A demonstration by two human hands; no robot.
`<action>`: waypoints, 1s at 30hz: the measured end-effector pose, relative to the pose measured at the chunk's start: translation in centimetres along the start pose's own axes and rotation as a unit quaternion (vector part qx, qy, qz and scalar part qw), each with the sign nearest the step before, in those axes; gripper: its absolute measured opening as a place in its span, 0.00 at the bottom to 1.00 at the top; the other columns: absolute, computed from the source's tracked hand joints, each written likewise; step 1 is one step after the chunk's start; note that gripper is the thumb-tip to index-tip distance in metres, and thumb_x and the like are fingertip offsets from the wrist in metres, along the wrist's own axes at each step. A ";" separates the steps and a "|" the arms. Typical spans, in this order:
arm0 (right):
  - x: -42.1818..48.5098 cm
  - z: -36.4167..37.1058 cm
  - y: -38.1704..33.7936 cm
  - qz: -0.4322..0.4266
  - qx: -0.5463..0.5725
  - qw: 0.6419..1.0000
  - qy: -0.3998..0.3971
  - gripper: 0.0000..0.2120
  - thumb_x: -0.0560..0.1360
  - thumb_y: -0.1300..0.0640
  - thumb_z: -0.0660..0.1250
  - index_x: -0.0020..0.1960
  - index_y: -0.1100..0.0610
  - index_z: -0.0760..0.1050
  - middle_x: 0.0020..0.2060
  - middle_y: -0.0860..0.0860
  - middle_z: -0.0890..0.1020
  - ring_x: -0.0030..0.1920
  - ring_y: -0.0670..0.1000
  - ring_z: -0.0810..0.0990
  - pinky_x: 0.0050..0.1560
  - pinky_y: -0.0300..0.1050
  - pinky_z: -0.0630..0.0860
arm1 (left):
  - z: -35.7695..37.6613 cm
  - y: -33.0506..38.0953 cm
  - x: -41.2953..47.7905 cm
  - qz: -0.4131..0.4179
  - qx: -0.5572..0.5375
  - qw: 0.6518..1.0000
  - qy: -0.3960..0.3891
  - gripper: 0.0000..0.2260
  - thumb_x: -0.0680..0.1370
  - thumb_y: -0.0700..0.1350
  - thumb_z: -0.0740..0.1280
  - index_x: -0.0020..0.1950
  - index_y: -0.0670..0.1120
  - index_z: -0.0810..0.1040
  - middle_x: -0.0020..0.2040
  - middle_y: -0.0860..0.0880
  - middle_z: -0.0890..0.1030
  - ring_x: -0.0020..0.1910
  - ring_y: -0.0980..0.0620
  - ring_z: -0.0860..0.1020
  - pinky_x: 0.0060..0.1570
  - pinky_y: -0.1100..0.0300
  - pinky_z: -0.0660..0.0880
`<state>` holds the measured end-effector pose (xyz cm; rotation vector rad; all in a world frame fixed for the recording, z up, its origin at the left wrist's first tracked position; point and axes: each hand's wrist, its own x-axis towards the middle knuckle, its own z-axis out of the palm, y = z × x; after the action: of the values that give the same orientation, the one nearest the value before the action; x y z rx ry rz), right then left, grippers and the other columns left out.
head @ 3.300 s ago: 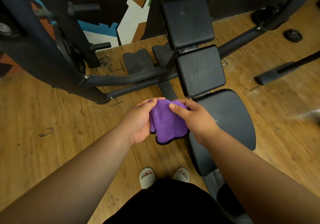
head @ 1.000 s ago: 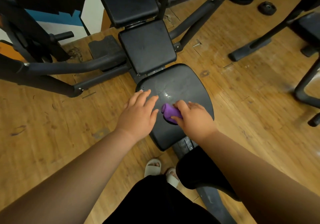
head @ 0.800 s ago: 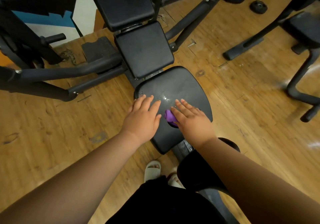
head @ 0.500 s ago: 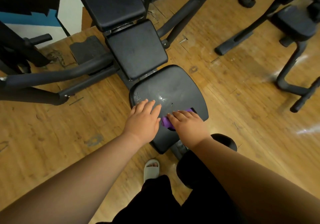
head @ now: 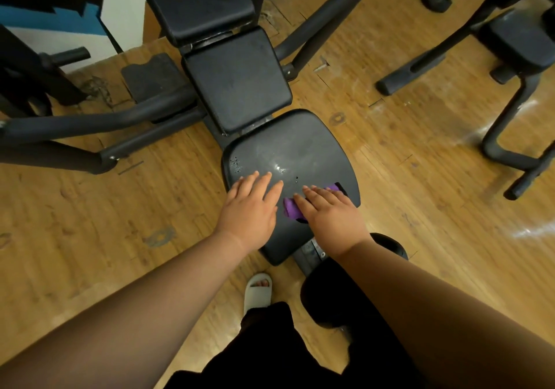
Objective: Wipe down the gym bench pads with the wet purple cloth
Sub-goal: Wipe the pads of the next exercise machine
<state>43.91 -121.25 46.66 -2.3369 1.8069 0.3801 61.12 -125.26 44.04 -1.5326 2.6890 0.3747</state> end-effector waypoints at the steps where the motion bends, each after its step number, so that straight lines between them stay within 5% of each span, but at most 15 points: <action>1: -0.1 0.3 0.2 0.001 0.007 1.000 0.005 0.33 0.62 0.61 0.79 0.66 0.58 0.76 0.62 0.58 0.79 0.61 0.59 0.79 0.61 0.56 0.74 | 0.1 0.2 0.2 0.004 0.001 1.000 -0.003 0.23 0.81 0.48 0.60 0.75 0.48 0.65 0.75 0.45 0.65 0.75 0.43 0.62 0.72 0.47 0.59; 4: -0.1 0.3 1.1 0.000 -0.001 1.000 0.014 0.34 0.60 0.61 0.81 0.65 0.58 0.77 0.61 0.58 0.80 0.60 0.59 0.80 0.59 0.55 0.75 | 0.3 0.7 0.5 -0.007 0.001 1.000 -0.002 0.23 0.82 0.49 0.57 0.77 0.49 0.60 0.77 0.46 0.60 0.77 0.44 0.56 0.74 0.48 0.54; 7: 0.0 0.6 2.0 -0.032 -0.008 0.999 -0.033 0.33 0.77 0.59 0.67 0.78 0.55 0.56 0.76 0.56 0.62 0.75 0.56 0.62 0.74 0.52 0.57 | 0.5 1.8 0.2 -0.029 -0.002 1.000 -0.004 0.23 0.81 0.48 0.58 0.77 0.48 0.62 0.77 0.45 0.62 0.76 0.43 0.58 0.73 0.47 0.55; 9: 0.1 0.7 2.9 -0.042 -0.012 0.998 -0.051 0.33 0.80 0.58 0.61 0.79 0.53 0.48 0.78 0.54 0.56 0.77 0.54 0.55 0.76 0.50 0.50 | 0.9 2.7 -0.1 -0.037 0.005 0.999 -0.014 0.23 0.82 0.49 0.56 0.78 0.49 0.59 0.78 0.45 0.59 0.77 0.44 0.55 0.74 0.48 0.52; 19: -0.7 2.9 10.4 -0.165 -0.006 0.985 -0.052 0.28 0.82 0.60 0.54 0.79 0.53 0.49 0.78 0.53 0.53 0.78 0.52 0.50 0.76 0.48 0.46 | 3.2 10.9 0.9 -0.186 0.018 0.982 -0.015 0.24 0.83 0.50 0.52 0.79 0.50 0.52 0.79 0.47 0.53 0.78 0.46 0.50 0.75 0.50 0.46; 30: -2.4 2.6 18.9 -0.283 -0.043 0.957 -0.049 0.33 0.79 0.64 0.57 0.79 0.53 0.47 0.79 0.52 0.52 0.78 0.52 0.49 0.75 0.47 0.45 | 3.8 21.5 1.5 -0.333 -0.002 0.943 0.011 0.24 0.83 0.50 0.54 0.79 0.50 0.54 0.79 0.47 0.56 0.77 0.46 0.53 0.74 0.51 0.50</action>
<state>24.84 -123.11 45.35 -2.6949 1.0230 0.4781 41.64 -115.24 44.37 -2.3030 1.9892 0.3229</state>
